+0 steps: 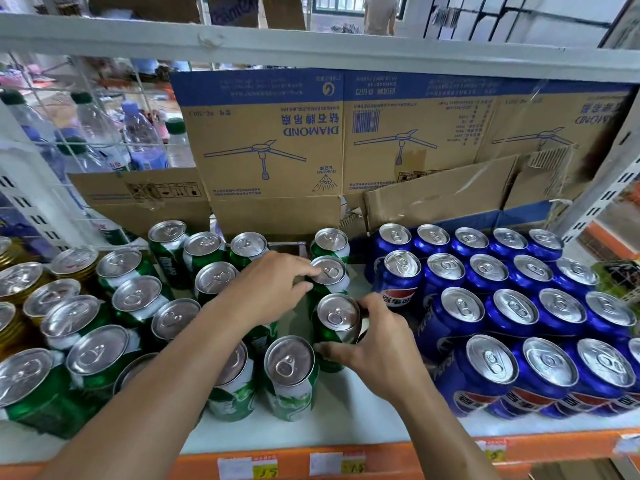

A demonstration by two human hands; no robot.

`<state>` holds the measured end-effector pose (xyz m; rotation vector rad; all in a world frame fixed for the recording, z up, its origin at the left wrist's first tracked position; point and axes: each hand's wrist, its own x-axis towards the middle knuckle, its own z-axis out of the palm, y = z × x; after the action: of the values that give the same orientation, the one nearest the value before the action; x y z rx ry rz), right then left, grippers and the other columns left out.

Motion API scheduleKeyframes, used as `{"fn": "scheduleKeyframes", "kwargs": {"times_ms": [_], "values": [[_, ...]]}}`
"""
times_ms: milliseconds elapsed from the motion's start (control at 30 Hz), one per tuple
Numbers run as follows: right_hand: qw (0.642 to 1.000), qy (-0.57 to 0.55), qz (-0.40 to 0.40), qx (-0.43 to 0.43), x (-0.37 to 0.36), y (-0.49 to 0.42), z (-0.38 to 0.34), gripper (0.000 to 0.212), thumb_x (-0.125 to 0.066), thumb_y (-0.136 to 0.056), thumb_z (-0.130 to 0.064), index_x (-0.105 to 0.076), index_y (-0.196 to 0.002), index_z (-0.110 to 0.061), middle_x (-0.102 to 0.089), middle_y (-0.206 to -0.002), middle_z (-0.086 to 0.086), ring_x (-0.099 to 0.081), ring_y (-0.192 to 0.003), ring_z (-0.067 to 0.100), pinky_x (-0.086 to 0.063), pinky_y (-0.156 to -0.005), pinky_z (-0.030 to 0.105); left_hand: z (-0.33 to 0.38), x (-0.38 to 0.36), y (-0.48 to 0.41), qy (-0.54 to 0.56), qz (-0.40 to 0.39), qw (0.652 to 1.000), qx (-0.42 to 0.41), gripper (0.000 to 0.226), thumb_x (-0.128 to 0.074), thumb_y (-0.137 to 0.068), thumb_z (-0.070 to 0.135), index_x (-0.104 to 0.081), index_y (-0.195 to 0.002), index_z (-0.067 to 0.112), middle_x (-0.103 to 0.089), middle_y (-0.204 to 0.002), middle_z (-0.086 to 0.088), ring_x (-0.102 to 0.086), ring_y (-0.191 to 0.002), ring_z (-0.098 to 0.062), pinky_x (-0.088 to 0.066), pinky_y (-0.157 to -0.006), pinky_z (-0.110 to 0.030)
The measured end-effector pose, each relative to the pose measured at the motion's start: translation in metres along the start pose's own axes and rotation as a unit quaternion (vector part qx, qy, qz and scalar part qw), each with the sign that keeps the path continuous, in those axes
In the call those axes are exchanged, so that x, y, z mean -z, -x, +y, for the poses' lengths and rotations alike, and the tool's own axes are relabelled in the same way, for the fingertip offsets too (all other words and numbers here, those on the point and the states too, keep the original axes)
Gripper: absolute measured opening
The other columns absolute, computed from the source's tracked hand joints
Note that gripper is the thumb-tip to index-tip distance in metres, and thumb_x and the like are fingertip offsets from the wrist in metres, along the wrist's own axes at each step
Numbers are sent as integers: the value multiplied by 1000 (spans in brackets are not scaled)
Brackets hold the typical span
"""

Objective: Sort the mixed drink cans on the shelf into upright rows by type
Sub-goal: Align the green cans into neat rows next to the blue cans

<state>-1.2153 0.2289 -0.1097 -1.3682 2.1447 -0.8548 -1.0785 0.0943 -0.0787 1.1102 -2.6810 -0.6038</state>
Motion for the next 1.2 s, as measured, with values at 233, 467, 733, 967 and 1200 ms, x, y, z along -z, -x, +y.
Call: {"fn": "scheduleKeyframes", "kwargs": {"times_ms": [233, 467, 733, 967, 1200], "values": [[997, -9, -72, 24, 16, -9, 6, 64, -82, -62, -59, -47, -108, -32, -54, -95, -20, -56, -87, 0, -47, -71, 18, -1, -9, -5, 61, 19, 998, -7, 32, -64, -92, 23, -64, -123, 30, -62, -128, 13, -59, -110, -5, -44, -94, -20], [999, -32, -14, 25, 27, -24, 5, 63, -61, -74, -67, -59, -120, -24, -63, -100, -14, -59, -84, -1, -46, -66, 12, -4, -5, -11, 55, 14, 998, 3, 29, -66, -90, 26, -68, -118, 32, -70, -114, 5, -64, -97, -10, -51, -89, -31], [998, 2, 31, 57, 28, -51, -4, 40, -64, -90, -36, -60, -125, -17, -66, -109, -2, -60, -93, 13, -44, -76, 23, -3, 1, -7, 70, 6, 997, 15, 36, -67, -89, 26, -62, -124, 36, -68, -100, 2, -63, -91, -10, -52, -83, -29], [998, 8, 16, 53, 21, -66, -6, 18, -63, -90, -31, -69, -104, -22, -70, -89, -6, -63, -86, 14, -50, -72, 30, -5, -3, -14, 67, 3, 998, 7, 39, -68, -88, 28, -60, -126, 34, -66, -103, 1, -61, -92, -11, -50, -82, -29], [998, -7, 26, 60, 22, -65, -3, 10, -63, -90, -18, -72, -95, -19, -71, -77, -7, -63, -76, 8, -47, -67, 22, -7, -1, -12, 71, -9, 997, 13, 43, -67, -89, 28, -57, -130, 36, -63, -104, 6, -61, -92, -8, -50, -82, -28]]}}
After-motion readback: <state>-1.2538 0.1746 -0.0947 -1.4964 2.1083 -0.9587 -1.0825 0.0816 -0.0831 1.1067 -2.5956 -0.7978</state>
